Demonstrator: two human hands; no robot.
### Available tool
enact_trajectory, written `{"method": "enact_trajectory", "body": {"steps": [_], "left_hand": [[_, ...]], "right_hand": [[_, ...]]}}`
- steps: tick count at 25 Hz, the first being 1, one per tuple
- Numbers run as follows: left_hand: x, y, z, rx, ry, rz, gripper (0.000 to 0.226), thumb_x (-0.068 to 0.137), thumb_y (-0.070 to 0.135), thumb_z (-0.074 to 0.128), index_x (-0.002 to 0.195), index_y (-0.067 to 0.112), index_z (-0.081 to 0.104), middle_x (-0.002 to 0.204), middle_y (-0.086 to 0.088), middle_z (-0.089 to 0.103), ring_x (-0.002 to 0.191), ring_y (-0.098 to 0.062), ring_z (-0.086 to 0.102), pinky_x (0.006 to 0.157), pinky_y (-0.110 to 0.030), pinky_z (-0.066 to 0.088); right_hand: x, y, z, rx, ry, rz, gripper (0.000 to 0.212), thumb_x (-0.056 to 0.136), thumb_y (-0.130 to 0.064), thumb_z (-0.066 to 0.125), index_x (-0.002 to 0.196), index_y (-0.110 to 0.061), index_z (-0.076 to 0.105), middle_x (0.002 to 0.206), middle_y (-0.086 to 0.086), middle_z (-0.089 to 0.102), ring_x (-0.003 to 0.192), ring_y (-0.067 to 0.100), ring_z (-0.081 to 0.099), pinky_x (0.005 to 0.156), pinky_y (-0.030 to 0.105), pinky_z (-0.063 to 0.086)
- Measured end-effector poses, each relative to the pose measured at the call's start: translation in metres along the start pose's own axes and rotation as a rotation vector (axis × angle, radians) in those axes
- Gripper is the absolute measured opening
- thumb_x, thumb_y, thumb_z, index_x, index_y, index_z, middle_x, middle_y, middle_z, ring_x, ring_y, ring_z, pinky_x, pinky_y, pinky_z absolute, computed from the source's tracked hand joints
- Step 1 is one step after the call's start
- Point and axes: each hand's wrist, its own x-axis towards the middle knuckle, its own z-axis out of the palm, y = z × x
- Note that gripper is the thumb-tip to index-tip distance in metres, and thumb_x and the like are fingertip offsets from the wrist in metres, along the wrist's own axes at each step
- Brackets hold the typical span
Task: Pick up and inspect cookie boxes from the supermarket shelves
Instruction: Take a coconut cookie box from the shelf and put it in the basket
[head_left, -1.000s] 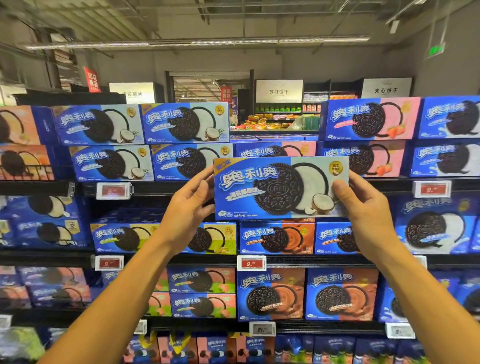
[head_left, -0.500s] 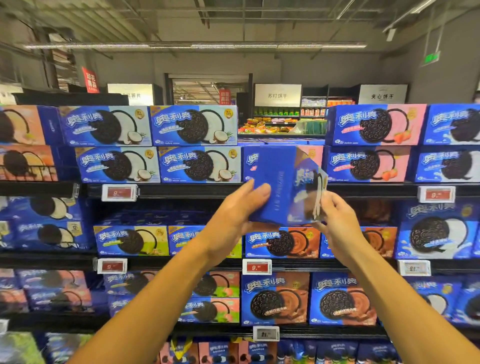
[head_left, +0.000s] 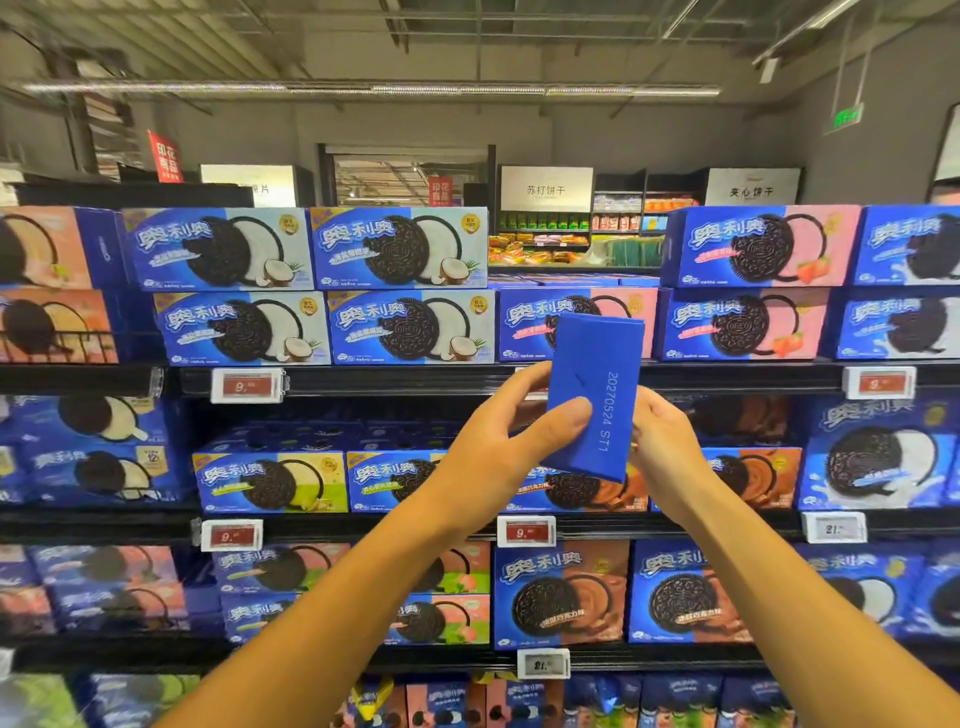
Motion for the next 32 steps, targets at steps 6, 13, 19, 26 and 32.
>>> {"method": "enact_trajectory", "body": {"steps": [6,13,19,26,32], "left_hand": [[-0.01,-0.014,-0.047,-0.494,0.079,-0.035,0.041,0.09,0.037,0.062,0.129,0.024,0.062,0.13,-0.004,0.066,0.116,-0.023,0.064,0.086,-0.042,0.057],[-0.005,-0.041,-0.087,-0.764,0.334,-0.108,0.048,0.095,0.037,0.048,0.136,0.014,0.056,0.132,-0.015,0.063,0.119,-0.034,0.062,0.084,-0.054,0.057],[-0.002,-0.052,-0.087,-0.764,0.357,-0.136,0.037,0.101,0.036,0.045,0.112,0.018,0.075,0.124,-0.013,0.068,0.108,-0.029,0.069,0.078,-0.049,0.058],[0.006,-0.062,-0.077,-0.427,0.516,-0.231,0.022,0.101,0.027,0.05,0.113,0.018,0.068,0.11,-0.006,0.074,0.095,-0.023,0.072,0.072,-0.047,0.06],[0.019,-0.071,-0.055,-0.41,0.352,-0.268,0.035,0.087,0.043,0.058,0.11,0.019,0.067,0.107,-0.002,0.076,0.096,-0.02,0.073,0.069,-0.039,0.061]], "right_hand": [[-0.016,-0.008,0.002,0.284,0.095,-0.101,0.014,0.103,-0.028,0.052,0.097,-0.027,0.065,0.08,-0.007,0.073,0.071,0.011,0.065,0.071,0.03,0.057],[-0.042,-0.029,0.002,0.526,-0.104,-0.191,0.028,0.092,-0.02,0.058,0.121,-0.018,0.058,0.111,0.006,0.074,0.102,0.022,0.072,0.076,0.033,0.06],[-0.053,-0.033,-0.002,0.504,-0.257,-0.057,0.053,0.098,-0.029,0.047,0.147,-0.008,0.044,0.141,0.017,0.058,0.125,0.031,0.057,0.105,0.046,0.046],[-0.06,-0.039,-0.017,0.384,-0.284,-0.023,0.053,0.092,-0.037,0.053,0.137,-0.009,0.056,0.13,0.013,0.067,0.116,0.027,0.065,0.098,0.045,0.054],[-0.072,-0.05,-0.032,0.301,-0.29,-0.08,0.049,0.093,-0.027,0.058,0.139,-0.01,0.055,0.134,0.016,0.064,0.112,0.025,0.067,0.086,0.038,0.06]]}}
